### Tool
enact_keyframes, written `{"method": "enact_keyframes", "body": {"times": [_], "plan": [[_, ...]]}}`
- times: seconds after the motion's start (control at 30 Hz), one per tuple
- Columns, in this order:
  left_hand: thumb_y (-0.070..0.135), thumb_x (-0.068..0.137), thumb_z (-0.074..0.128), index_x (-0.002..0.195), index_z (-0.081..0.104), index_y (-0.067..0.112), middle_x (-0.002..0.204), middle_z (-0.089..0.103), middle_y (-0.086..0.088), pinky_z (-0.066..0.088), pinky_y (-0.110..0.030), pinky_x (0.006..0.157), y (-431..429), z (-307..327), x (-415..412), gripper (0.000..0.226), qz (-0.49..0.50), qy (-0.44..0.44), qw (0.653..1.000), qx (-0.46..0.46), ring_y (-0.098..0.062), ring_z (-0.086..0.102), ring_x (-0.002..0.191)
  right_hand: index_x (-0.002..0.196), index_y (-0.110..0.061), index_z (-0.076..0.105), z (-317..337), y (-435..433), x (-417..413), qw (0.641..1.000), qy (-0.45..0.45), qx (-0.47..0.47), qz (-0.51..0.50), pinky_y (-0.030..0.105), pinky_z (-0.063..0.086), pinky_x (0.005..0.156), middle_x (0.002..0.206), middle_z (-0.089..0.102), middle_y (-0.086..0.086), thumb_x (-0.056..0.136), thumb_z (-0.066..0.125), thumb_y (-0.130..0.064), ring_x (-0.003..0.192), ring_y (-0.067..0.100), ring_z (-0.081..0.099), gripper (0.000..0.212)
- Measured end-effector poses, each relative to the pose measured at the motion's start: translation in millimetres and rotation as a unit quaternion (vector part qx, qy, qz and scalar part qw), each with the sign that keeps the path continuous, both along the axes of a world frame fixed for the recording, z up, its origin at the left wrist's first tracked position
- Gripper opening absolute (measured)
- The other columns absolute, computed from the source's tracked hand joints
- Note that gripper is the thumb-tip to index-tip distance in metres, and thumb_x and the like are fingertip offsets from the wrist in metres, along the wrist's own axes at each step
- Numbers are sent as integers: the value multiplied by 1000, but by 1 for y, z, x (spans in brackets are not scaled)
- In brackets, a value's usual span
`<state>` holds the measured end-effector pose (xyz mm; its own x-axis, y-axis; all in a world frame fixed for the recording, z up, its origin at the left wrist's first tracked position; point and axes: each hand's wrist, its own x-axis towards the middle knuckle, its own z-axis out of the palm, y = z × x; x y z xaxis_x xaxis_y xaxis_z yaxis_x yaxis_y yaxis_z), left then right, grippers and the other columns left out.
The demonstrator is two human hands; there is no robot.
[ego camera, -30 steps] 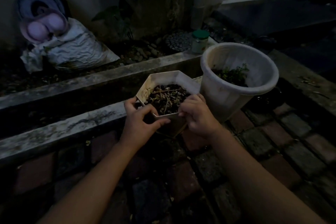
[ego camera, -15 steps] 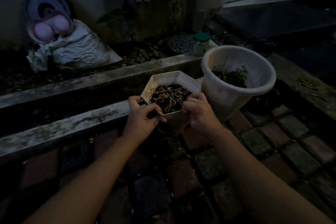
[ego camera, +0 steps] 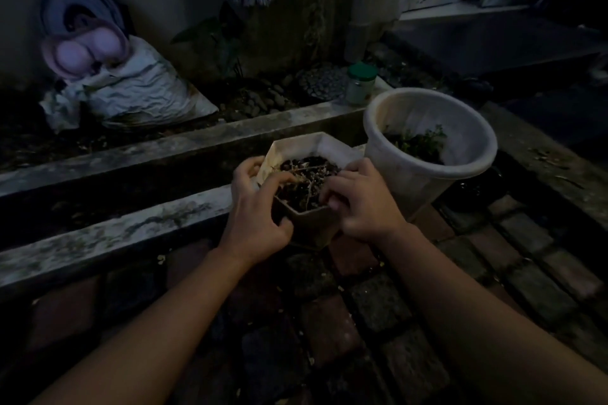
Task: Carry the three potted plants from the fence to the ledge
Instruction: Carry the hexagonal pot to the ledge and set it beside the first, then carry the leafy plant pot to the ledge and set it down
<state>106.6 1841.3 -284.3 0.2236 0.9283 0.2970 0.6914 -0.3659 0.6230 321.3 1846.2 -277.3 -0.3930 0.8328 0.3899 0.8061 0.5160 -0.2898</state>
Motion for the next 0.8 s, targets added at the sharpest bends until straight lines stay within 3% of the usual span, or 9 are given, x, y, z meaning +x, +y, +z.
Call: {"method": "enact_keyframes", "body": {"times": [0.1, 0.2, 0.27, 0.33, 0.4, 0.47, 0.57, 0.67, 0.8], "plan": [[12, 66, 65, 112, 64, 27, 146, 29, -7, 35, -27, 104, 22, 58, 19, 48, -14, -50, 997, 51, -26, 34, 137, 84, -23, 71, 60, 25, -12, 997, -51, 2, 61, 36, 40, 81, 77, 64, -6, 69, 66, -18, 100, 26, 51, 17], [-4, 71, 62, 111, 60, 26, 137, 32, -5, 35, -10, 101, 36, 144, 34, 51, 22, -130, 991, 36, -14, 36, 127, 88, -21, 72, 157, 45, 0, 999, -35, 27, 15, 34, 32, 93, 79, 70, 0, 71, 63, -14, 98, 32, 55, 20], [-9, 72, 58, 112, 54, 31, 130, 31, 0, 34, -14, 103, 39, 211, 35, 57, 23, -148, 989, 8, -9, 34, 123, 97, -20, 70, 231, 43, 17, 999, -37, 37, -16, 40, 31, 101, 87, 71, 1, 74, 57, -19, 100, 33, 57, 27], [-9, 76, 59, 114, 50, 36, 129, 30, 5, 32, -6, 97, 37, 283, 37, 59, 2, -135, 990, -32, -9, 35, 123, 107, -19, 67, 306, 32, 34, 998, -41, 34, -37, 42, 28, 106, 98, 72, 2, 76, 54, -28, 108, 31, 53, 34], [-6, 79, 60, 117, 48, 39, 128, 31, 7, 33, -12, 100, 35, 367, 49, 60, -24, -117, 992, -41, -11, 38, 124, 117, -21, 61, 388, 13, 55, 996, -16, 17, -82, 39, 26, 108, 109, 69, 1, 80, 52, -40, 121, 32, 46, 43], [0, 83, 62, 121, 47, 38, 127, 31, 9, 34, -20, 99, 28, 461, 69, 56, -57, -102, 991, -61, -9, 38, 122, 124, -26, 56, 478, -13, 81, 991, 18, 2, -136, 34, 24, 108, 119, 64, -2, 81, 52, -46, 127, 31, 42, 48], [4, 85, 63, 129, 50, 29, 129, 33, 7, 33, -20, 102, 4, 613, 116, 52, -127, -89, 985, -74, -6, 38, 121, 129, -30, 52, 619, -66, 127, 976, 35, -8, -216, 25, 20, 104, 125, 58, -4, 81, 52, -51, 129, 28, 37, 53], [8, 82, 65, 129, 50, 28, 130, 36, 3, 32, -24, 109, -36, 743, 173, 54, -210, -72, 974, -50, -11, 39, 126, 130, -28, 53, 745, -134, 170, 959, 38, -1, -281, 25, 17, 102, 129, 53, 3, 80, 52, -52, 129, 26, 32, 56], [9, 85, 65, 129, 50, 28, 129, 39, 3, 30, -7, 103, -111, 858, 257, 50, -316, -75, 944, -51, -4, 40, 119, 132, -28, 51, 863, -243, 231, 922, 89, -4, -377, 27, 23, 97, 130, 52, 4, 82, 61, -44, 127, 28, 36, 53]]}}
